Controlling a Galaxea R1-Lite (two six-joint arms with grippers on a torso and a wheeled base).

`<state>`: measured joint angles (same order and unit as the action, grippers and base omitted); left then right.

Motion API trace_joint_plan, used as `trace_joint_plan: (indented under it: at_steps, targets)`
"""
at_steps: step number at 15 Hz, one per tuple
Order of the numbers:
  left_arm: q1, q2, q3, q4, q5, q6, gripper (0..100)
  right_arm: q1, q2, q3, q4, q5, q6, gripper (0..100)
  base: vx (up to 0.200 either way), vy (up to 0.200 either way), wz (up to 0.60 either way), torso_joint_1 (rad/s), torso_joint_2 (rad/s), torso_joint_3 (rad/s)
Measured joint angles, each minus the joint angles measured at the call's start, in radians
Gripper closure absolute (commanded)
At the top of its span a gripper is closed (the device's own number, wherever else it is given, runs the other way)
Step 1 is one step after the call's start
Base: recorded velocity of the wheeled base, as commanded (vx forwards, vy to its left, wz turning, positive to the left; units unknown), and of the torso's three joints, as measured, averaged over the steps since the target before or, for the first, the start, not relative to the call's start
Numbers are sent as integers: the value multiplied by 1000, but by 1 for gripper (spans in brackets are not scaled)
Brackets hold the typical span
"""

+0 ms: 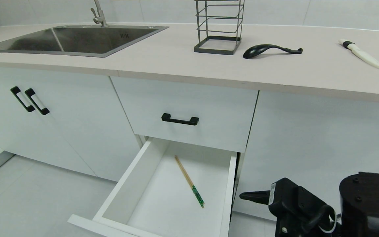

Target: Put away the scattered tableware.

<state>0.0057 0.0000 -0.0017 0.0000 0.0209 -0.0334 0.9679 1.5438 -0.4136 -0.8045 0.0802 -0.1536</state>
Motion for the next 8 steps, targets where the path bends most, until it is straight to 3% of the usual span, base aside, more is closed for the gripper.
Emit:
trace_joint_plan:
  at_steps: [4,8]
  targets:
    - [0,0,0,0,0,0,0,-2,-48,11,44,-119,-1,0,0,0,0,0,0,0]
    - [0,0,0,0,0,0,0,-6,-71,14,47,-137,-23,0,0,0,0,0,0,0]
